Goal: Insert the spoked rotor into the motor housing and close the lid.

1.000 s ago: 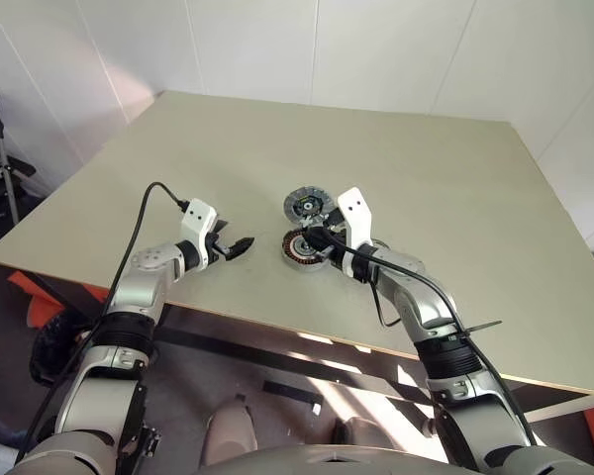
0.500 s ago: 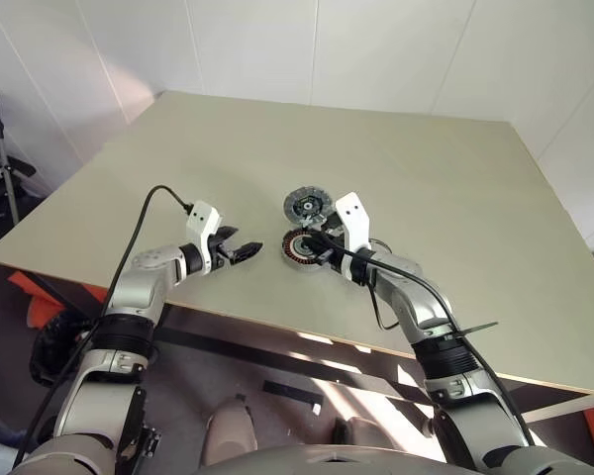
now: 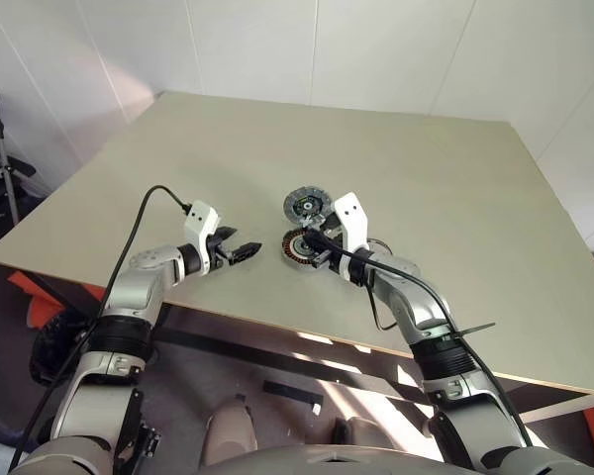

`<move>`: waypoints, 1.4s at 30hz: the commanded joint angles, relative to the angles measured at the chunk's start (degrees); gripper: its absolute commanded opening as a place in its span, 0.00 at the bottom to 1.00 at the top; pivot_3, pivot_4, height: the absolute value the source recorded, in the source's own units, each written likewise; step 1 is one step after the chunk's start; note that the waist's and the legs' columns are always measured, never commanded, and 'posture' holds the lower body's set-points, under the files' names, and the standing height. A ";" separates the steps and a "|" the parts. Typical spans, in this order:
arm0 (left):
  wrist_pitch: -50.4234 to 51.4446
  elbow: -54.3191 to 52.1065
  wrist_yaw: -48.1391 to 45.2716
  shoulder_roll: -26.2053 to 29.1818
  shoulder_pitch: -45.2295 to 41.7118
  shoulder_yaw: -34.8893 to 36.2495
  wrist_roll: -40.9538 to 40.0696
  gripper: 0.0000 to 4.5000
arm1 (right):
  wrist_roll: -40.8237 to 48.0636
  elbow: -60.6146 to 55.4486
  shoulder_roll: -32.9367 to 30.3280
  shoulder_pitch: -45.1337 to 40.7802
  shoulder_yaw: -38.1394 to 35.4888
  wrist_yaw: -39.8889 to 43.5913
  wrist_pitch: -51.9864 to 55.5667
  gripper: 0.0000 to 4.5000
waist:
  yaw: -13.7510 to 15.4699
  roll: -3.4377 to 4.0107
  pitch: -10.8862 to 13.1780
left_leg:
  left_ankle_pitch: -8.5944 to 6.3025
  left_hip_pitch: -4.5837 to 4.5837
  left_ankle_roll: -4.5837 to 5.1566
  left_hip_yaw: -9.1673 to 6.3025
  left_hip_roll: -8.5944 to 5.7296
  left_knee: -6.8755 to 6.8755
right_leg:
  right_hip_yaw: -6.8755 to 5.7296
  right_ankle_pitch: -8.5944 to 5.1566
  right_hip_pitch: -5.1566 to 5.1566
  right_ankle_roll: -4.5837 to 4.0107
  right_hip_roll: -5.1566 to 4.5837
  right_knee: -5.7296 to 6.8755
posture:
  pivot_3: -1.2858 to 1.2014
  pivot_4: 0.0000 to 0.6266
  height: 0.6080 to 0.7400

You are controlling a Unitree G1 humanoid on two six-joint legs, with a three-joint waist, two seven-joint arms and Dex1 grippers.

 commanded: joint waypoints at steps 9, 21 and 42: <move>-0.77 -1.86 0.28 0.49 -0.75 0.62 -0.01 1.00 | -0.42 1.70 0.41 -1.61 -0.15 -0.32 -2.64 0.01 | -0.01 0.00 0.00 | 0.00 0.00 0.00 0.00 0.00 0.00 | 0.00 0.00 0.00 0.00 0.00 0.00 | 0.52 0.00 1.00; -1.50 -1.37 0.81 0.65 -0.85 0.68 0.38 1.00 | -0.39 1.21 1.60 -1.07 0.76 -0.76 -2.16 0.01 | -0.04 0.00 0.00 | 0.00 0.00 0.00 0.00 0.00 0.00 | 0.00 0.00 0.00 0.00 0.00 0.01 | 0.52 0.00 1.00; -2.53 -0.24 2.02 1.19 -1.42 0.78 0.95 1.00 | -0.38 2.14 2.56 -0.94 0.39 -2.59 -2.49 0.01 | -0.05 0.00 0.00 | 0.00 0.00 0.00 -0.01 0.00 0.00 | 0.00 0.00 -0.02 0.00 0.00 0.04 | 0.52 0.00 1.00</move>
